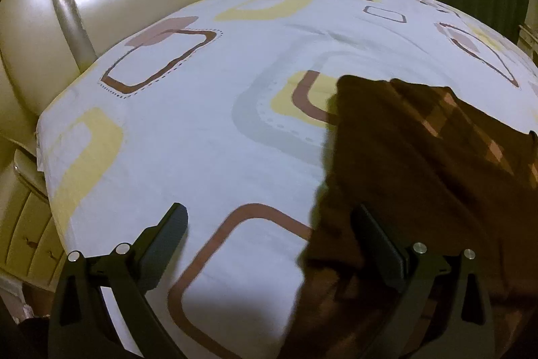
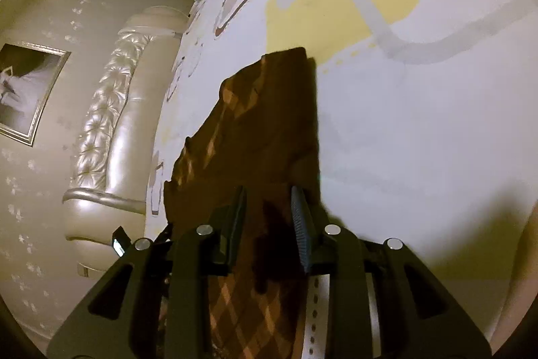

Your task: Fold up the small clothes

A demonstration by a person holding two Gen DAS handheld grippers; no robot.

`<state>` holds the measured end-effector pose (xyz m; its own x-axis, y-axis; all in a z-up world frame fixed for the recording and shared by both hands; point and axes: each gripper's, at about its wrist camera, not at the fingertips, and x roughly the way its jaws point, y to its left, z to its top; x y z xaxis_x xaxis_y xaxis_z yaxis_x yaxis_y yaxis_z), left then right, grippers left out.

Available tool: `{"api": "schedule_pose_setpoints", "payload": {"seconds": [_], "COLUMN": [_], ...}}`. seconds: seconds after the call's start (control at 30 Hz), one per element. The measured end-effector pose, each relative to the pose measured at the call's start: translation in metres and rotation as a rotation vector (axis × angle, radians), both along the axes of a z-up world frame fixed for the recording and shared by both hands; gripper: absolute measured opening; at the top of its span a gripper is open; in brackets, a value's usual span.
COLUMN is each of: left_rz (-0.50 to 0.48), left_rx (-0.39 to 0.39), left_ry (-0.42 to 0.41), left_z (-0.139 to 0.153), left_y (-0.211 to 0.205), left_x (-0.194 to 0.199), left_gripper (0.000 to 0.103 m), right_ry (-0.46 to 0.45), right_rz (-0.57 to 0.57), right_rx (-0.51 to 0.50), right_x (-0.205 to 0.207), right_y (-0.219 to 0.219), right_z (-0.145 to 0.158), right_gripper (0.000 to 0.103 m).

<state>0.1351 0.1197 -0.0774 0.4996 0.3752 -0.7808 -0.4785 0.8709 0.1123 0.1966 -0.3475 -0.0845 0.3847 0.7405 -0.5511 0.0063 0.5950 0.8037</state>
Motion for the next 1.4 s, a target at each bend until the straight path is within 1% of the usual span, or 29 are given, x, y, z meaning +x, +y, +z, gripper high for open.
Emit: {"api": "schedule_pose_setpoints", "payload": {"seconds": [0.1,0.23,0.3,0.43,0.57,0.6,0.63,0.67,0.73,0.83,0.87,0.93,1.0,1.03,1.1,1.13,1.17,1.23,1.27,1.33,1.4], "left_rz": [-0.007,-0.003,0.002,0.003,0.001,0.001,0.001,0.001,0.001,0.002,0.002,0.002,0.002,0.002,0.0,-0.002,-0.006,-0.017,-0.025,-0.052,-0.095], "left_rx": [0.003,-0.008,-0.018,-0.044,-0.064,-0.065,-0.065,-0.066,-0.07,-0.077,-0.078,-0.08,-0.084,-0.085,-0.09,-0.093,-0.099,-0.112,-0.12,-0.144,-0.177], "left_ry": [-0.002,-0.006,-0.006,-0.01,-0.016,-0.016,-0.017,-0.019,-0.023,-0.031,-0.032,-0.034,-0.037,-0.038,-0.038,-0.037,-0.036,-0.037,-0.037,-0.037,-0.032], "left_z": [-0.001,-0.003,-0.004,-0.005,-0.006,-0.007,-0.007,-0.007,-0.007,-0.008,-0.008,-0.009,-0.009,-0.009,-0.009,-0.009,-0.008,-0.007,-0.006,-0.003,-0.001], "left_y": [0.003,0.004,0.006,0.008,0.01,0.011,0.011,0.011,0.012,0.013,0.013,0.013,0.014,0.014,0.015,0.016,0.017,0.019,0.02,0.024,0.026], "left_x": [-0.001,-0.002,-0.001,0.0,-0.001,-0.001,-0.001,-0.001,-0.002,-0.004,-0.004,-0.004,-0.005,-0.005,-0.005,-0.005,-0.005,-0.006,-0.007,-0.014,-0.024], "left_gripper": [0.099,0.099,0.099,0.099,0.099,0.099,0.099,0.099,0.099,0.099,0.099,0.099,0.099,0.099,0.099,0.099,0.099,0.099,0.099,0.099,0.099], "right_ry": [0.0,-0.06,-0.067,-0.071,-0.095,-0.094,-0.099,-0.106,-0.137,-0.22,-0.228,-0.208,-0.165,-0.149,-0.123,-0.106,-0.102,-0.106,-0.107,-0.103,-0.088], "right_rz": [0.011,0.008,0.028,0.082,0.115,0.128,0.139,0.153,0.14,0.069,0.056,0.05,0.062,0.062,0.033,0.001,-0.019,-0.043,-0.043,-0.033,-0.012], "right_rx": [-0.043,-0.087,-0.117,-0.214,-0.231,-0.238,-0.248,-0.257,-0.269,-0.247,-0.252,-0.284,-0.32,-0.321,-0.254,-0.207,-0.194,-0.21,-0.204,-0.178,-0.159], "right_x": [0.005,0.006,0.008,0.014,0.01,0.01,0.009,0.008,0.006,0.006,0.007,0.012,0.017,0.018,0.018,0.016,0.014,0.004,-0.003,-0.02,-0.04], "right_y": [0.006,0.009,0.012,0.019,0.022,0.024,0.025,0.028,0.027,0.016,0.015,0.015,0.018,0.019,0.011,0.004,0.0,-0.009,-0.012,-0.019,-0.025], "right_z": [0.001,0.014,0.014,0.009,0.01,0.009,0.009,0.011,0.018,0.038,0.04,0.035,0.019,0.012,0.003,0.003,0.003,0.009,0.011,0.015,0.015], "right_gripper": [0.027,0.027,0.027,0.027,0.027,0.018,0.006,0.006,0.005,0.005,0.003,0.004,0.004,0.004,0.004,0.009,0.011,0.017,0.019,0.025,0.027]}}
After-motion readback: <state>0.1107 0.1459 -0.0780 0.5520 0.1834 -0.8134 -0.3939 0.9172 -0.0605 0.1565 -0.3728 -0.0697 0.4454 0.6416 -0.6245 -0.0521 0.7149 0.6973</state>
